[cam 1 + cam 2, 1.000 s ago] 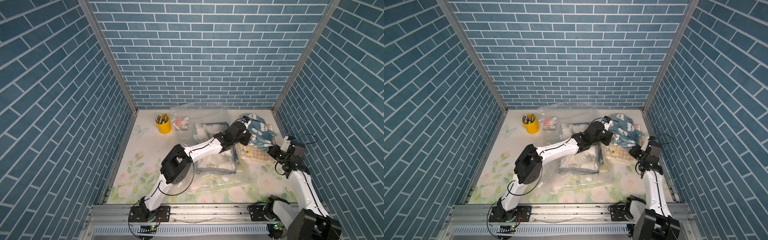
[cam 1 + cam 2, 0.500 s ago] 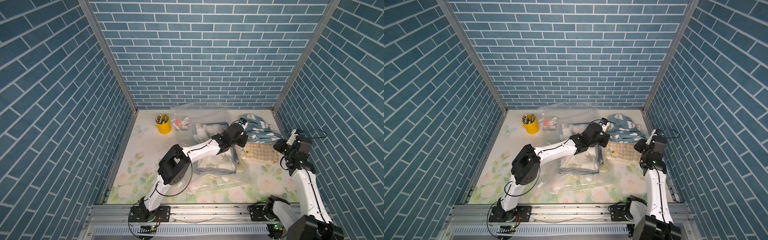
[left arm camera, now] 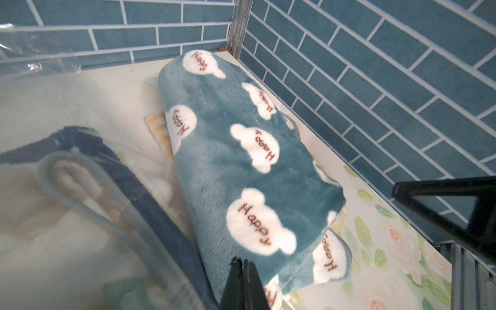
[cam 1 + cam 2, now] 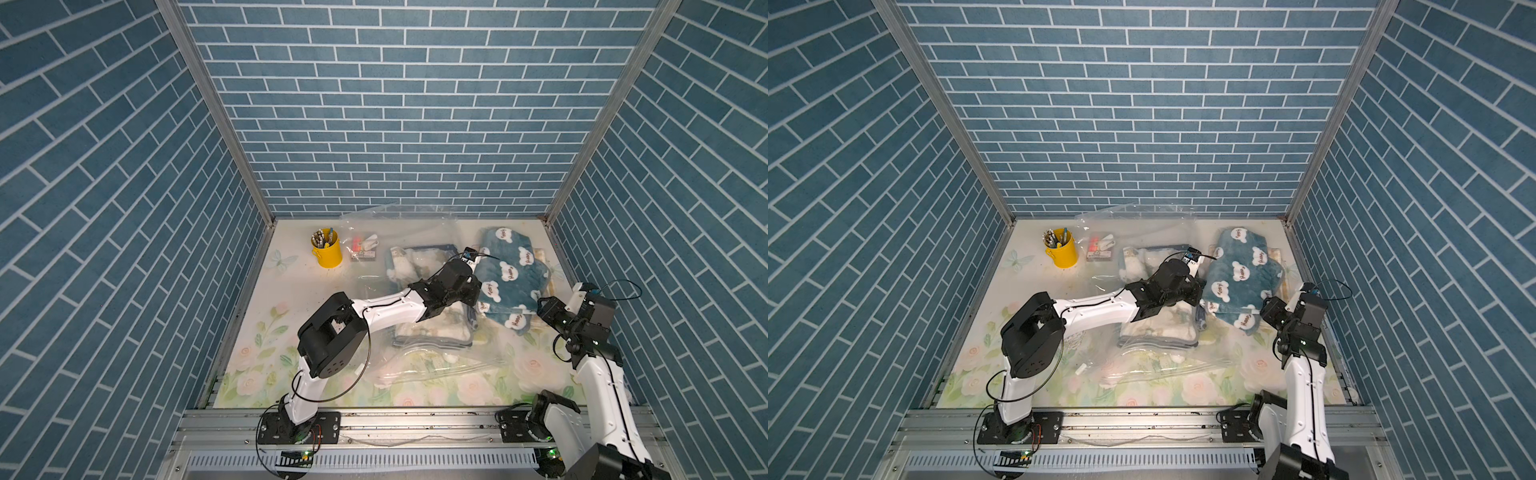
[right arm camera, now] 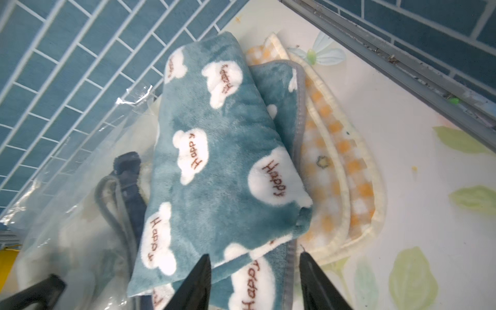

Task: Take the blanket out of the vacuum bag
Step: Place the blanket at the center of the board.

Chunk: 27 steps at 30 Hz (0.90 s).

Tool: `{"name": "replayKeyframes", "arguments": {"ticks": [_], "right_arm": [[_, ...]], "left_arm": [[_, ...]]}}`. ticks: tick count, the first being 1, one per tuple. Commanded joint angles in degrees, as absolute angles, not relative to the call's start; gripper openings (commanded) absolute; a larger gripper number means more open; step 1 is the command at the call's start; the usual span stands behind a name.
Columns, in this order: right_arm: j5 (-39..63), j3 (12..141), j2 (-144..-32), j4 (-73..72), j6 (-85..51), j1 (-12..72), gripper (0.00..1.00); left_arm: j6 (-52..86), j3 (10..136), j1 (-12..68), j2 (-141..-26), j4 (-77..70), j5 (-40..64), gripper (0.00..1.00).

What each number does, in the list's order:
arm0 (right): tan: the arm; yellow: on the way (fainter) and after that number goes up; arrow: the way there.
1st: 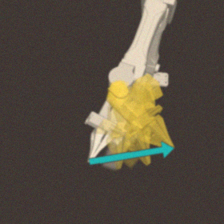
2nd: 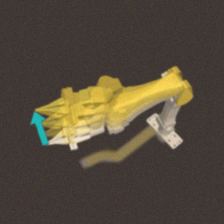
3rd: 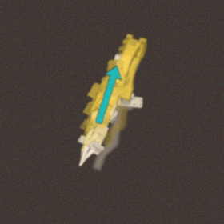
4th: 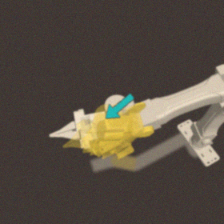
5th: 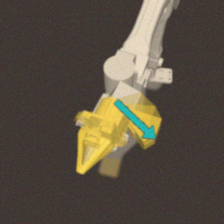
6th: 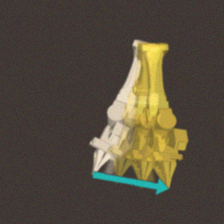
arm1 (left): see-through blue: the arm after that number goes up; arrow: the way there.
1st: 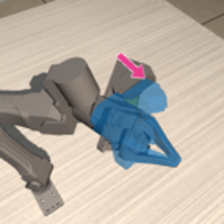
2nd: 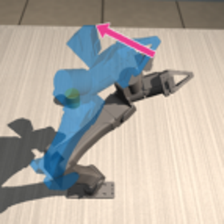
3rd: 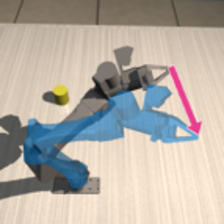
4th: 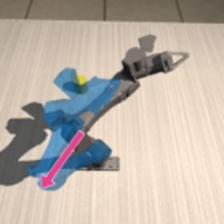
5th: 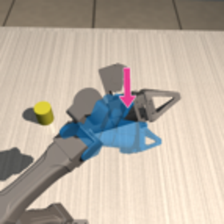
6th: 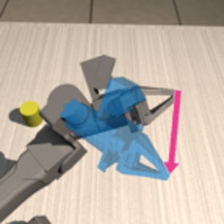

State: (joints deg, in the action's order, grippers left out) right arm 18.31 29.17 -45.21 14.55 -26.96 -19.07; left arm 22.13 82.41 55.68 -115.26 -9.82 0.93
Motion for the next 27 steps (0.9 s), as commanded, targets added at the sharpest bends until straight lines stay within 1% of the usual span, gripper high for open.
{"name": "replayKeyframes", "arguments": {"ticks": [1,3,9,13,16,19,21,22,24,26,27], "right_arm": [[19.6,29.7,-43.7,14.9,-28.9,-19.6,0.56],[19.9,29.6,-46.2,13.5,-29.0,-19.9,0.57],[28.9,27.5,-58.3,1.8,-32.1,-21.3,0.61],[26.8,26.0,-61.8,-1.9,-32.2,-24.3,0.64],[21.6,27.6,-64.3,-0.7,-29.8,-25.3,0.70],[25.5,27.9,-68.1,-6.3,-31.5,-26.5,0.76],[29.4,28.8,-72.7,-9.3,-32.4,-26.5,0.75],[32.0,28.7,-74.8,-11.4,-33.0,-26.5,0.77],[33.9,27.5,-76.8,-14.8,-34.3,-26.5,0.76],[36.3,27.2,-78.0,-17.5,-34.9,-26.4,0.72],[37.2,27.3,-78.3,-18.2,-35.1,-26.4,0.67]], "left_arm": [[24.4,78.4,55.5,-114.9,-13.8,0.9,0.00],[25.0,77.3,55.4,-115.0,-14.4,1.4,0.00],[25.4,77.8,55.5,-114.4,-14.2,3.2,0.00],[26.0,78.0,55.5,-114.2,-14.2,4.1,0.00],[26.0,77.5,55.5,-114.0,-14.5,5.2,0.00],[25.9,77.6,55.5,-113.3,-14.2,6.2,0.00],[25.2,77.7,55.5,-112.3,-13.5,6.6,0.00],[24.9,77.5,55.5,-111.3,-13.0,6.4,0.00],[24.0,76.6,55.5,-109.3,-12.2,5.0,0.00],[23.5,75.2,55.3,-106.9,-12.0,3.8,0.00],[23.2,74.7,55.3,-105.9,-11.7,3.1,0.01]]}}
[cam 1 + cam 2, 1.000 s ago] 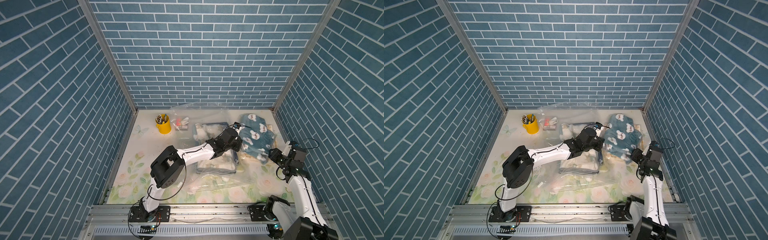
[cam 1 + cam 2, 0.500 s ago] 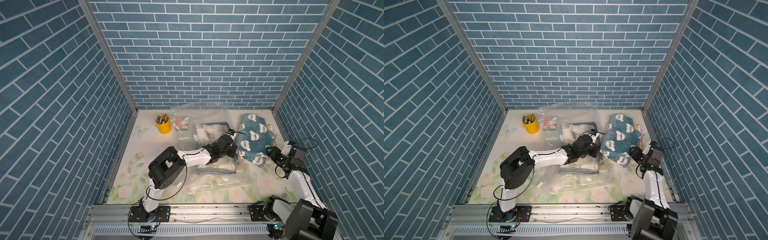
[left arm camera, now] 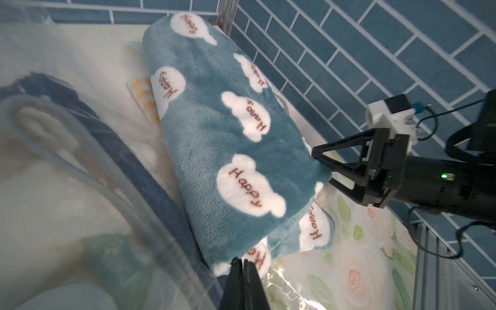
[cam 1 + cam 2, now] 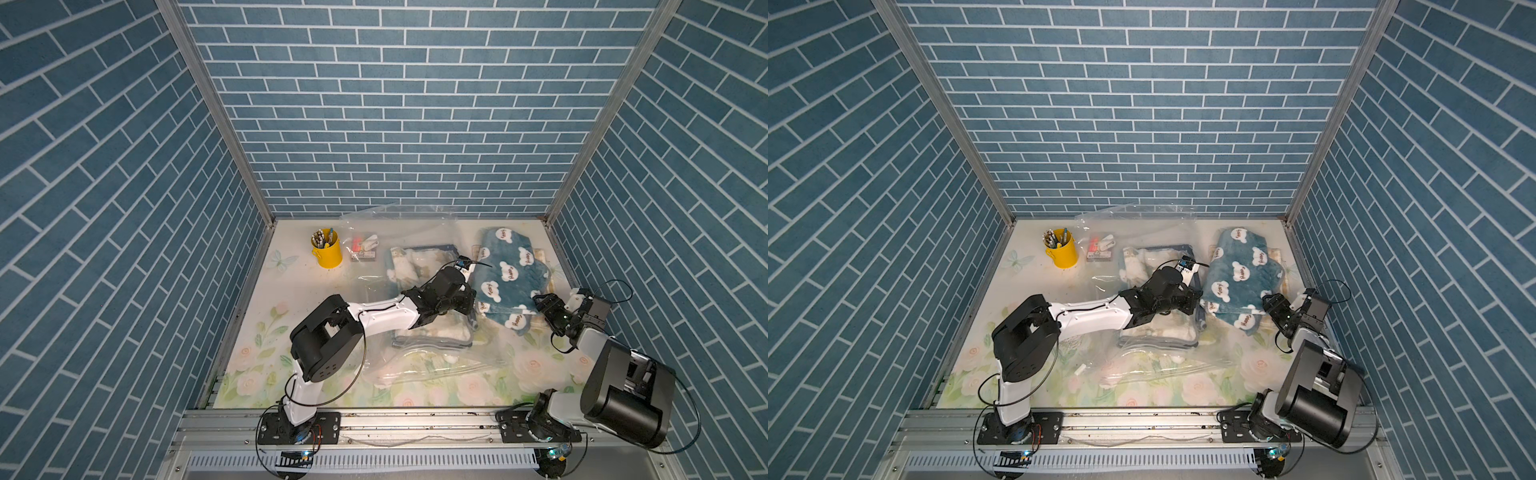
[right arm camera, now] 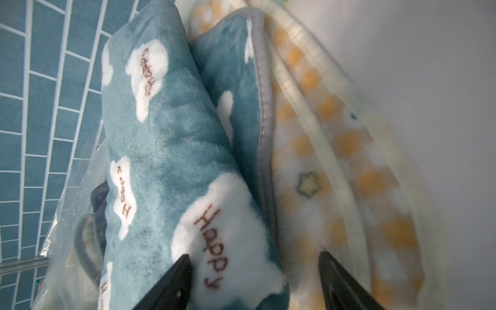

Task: Take the blanket out of the vacuum bag
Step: Place the blanket at the center of the board.

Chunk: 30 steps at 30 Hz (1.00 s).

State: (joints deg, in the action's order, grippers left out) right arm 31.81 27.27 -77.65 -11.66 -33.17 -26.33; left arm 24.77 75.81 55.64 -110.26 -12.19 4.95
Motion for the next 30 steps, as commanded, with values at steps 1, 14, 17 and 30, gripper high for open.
{"name": "replayKeyframes", "arguments": {"ticks": [1,14,17,30], "right_arm": [[37.5,27.5,-78.6,-18.2,-35.3,-26.4,0.60],[41.8,23.7,-70.6,-20.1,-42.0,-25.1,0.00],[40.5,23.3,-63.2,-15.6,-43.4,-23.3,0.00],[34.6,17.1,-46.1,-0.4,-42.2,-20.8,0.00]], "left_arm": [[23.0,74.0,55.2,-104.9,-11.4,2.1,0.02],[25.3,66.0,51.9,-96.3,-10.8,0.8,0.00],[26.2,65.8,51.9,-95.8,-10.8,1.0,0.00],[27.3,63.1,52.1,-93.9,-11.9,2.2,0.00]]}}
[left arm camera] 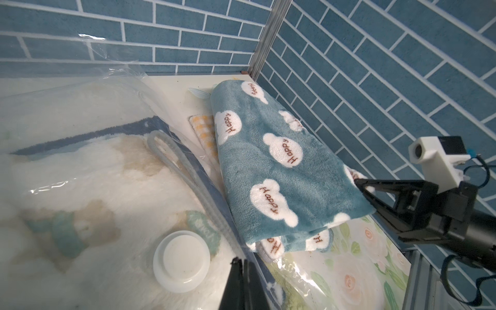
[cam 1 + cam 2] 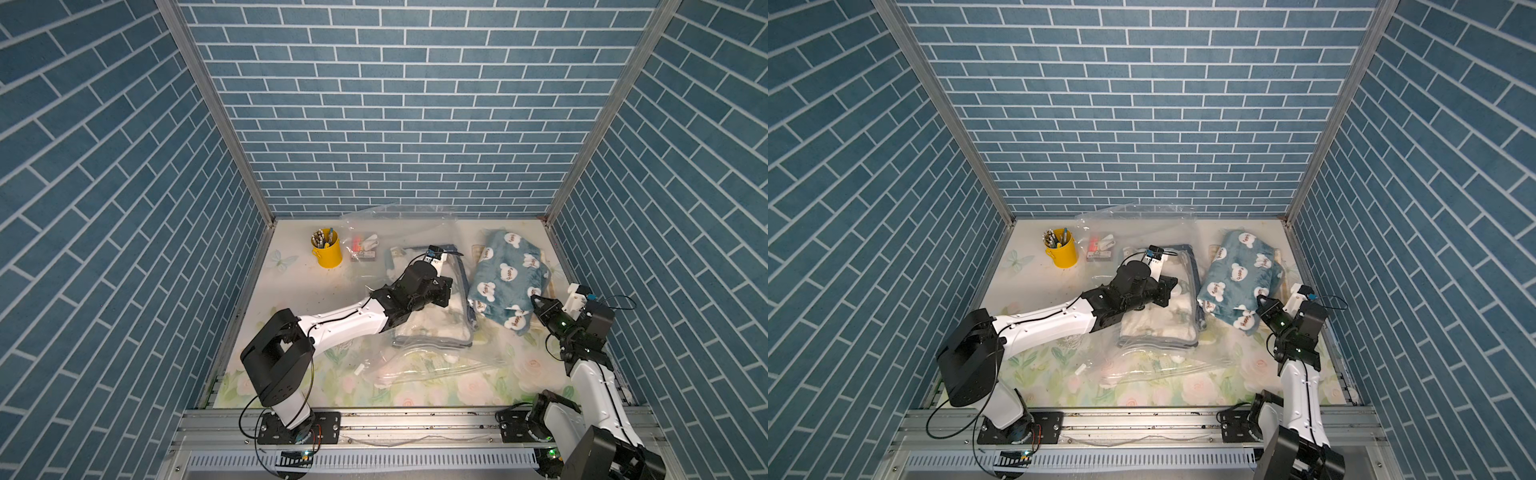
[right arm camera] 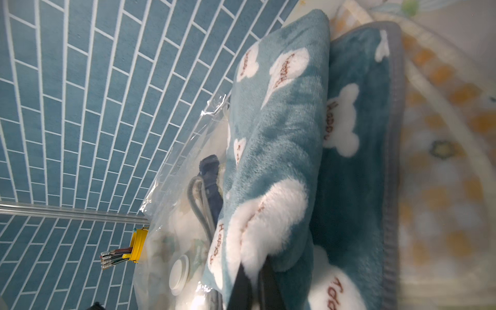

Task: Take the blanket out of the vacuum bag
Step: Place the blanket at the center of the board.

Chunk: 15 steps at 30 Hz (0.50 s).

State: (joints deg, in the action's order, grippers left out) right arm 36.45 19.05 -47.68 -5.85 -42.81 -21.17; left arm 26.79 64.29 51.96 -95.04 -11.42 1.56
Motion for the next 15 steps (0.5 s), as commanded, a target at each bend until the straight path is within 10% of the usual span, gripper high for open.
{"name": "replayKeyframes", "arguments": {"ticks": [1,15], "right_arm": [[34.0,16.2,-44.8,-0.3,-42.7,-20.7,0.00],[25.1,16.9,-36.0,9.9,-40.8,-17.6,0.00]], "left_arm": [[27.4,62.8,52.2,-93.8,-11.9,2.2,0.00],[27.6,62.6,52.4,-94.8,-12.6,2.5,0.00]]}}
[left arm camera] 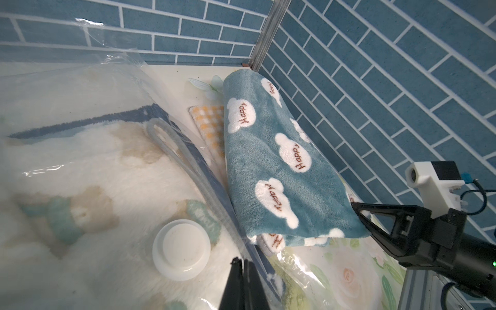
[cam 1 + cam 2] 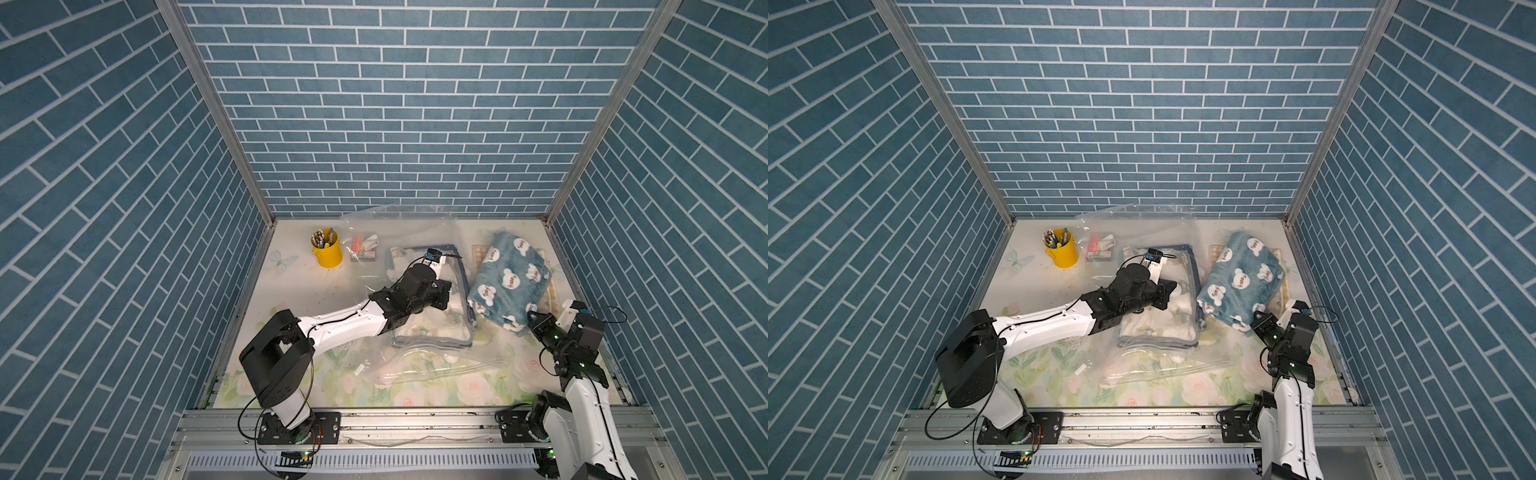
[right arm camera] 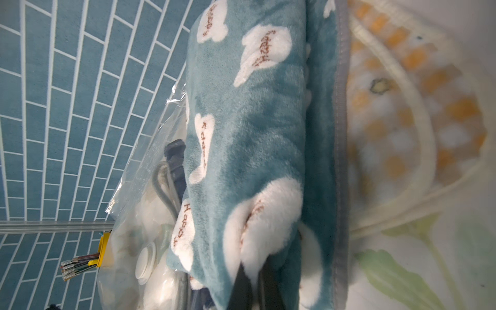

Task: Take the blanket out of the vacuum bag
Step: Place the blanket at the center of the board.

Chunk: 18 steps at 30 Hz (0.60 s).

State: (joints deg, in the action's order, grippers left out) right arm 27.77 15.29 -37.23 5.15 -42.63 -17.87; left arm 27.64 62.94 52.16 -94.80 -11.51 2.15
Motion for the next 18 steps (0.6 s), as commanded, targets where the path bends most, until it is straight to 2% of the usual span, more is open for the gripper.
{"name": "replayKeyframes", "arguments": {"ticks": [1,6,14,18], "right_arm": [[25.2,18.2,-36.1,10.2,-40.8,-17.6,0.00],[27.0,21.4,-37.7,10.4,-41.6,-17.6,0.00],[26.2,9.7,-38.9,6.6,-42.1,-17.5,0.00],[24.7,10.9,-42.2,5.5,-40.7,-17.6,0.01]], "left_arm": [[27.6,62.8,52.3,-95.0,-12.6,2.6,0.00],[27.3,63.8,52.4,-95.5,-12.2,3.1,0.00],[27.2,63.3,52.4,-95.7,-12.5,3.0,0.00],[27.2,63.6,52.4,-96.4,-12.7,2.7,0.00]]}}
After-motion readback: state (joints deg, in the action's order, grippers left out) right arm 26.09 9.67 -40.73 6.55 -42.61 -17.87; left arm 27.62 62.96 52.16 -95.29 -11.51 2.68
